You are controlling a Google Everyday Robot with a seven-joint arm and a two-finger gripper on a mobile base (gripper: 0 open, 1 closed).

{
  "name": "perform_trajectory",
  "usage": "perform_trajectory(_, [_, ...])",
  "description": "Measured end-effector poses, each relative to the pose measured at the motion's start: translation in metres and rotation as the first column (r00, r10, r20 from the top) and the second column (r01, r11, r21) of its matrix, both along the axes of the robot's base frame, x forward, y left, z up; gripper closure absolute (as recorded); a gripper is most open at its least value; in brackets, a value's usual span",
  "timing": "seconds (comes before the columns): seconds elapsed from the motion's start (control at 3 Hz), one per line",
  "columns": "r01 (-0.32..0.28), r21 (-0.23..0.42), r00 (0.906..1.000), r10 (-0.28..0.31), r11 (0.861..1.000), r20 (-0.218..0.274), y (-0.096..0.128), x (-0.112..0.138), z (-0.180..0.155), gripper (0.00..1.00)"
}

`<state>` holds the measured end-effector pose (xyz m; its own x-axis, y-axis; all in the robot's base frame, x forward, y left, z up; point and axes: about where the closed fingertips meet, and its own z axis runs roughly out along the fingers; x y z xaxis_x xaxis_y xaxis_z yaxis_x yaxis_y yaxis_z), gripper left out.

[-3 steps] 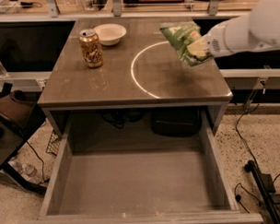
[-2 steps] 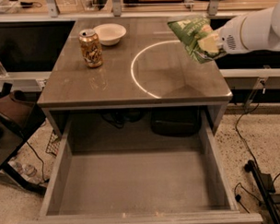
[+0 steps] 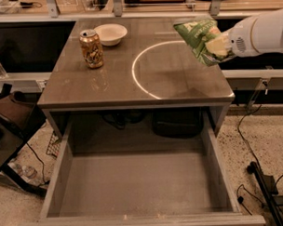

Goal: Place green jalapeno chip bag into top drawer

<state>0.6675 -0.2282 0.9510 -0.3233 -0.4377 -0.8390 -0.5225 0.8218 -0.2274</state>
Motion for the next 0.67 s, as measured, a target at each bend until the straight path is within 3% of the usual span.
perform_trajectory(0.67, [0.008, -0.054, 0.9990, -0.010, 0.999, -0.044, -0.047, -0.117, -0.003, 1.00])
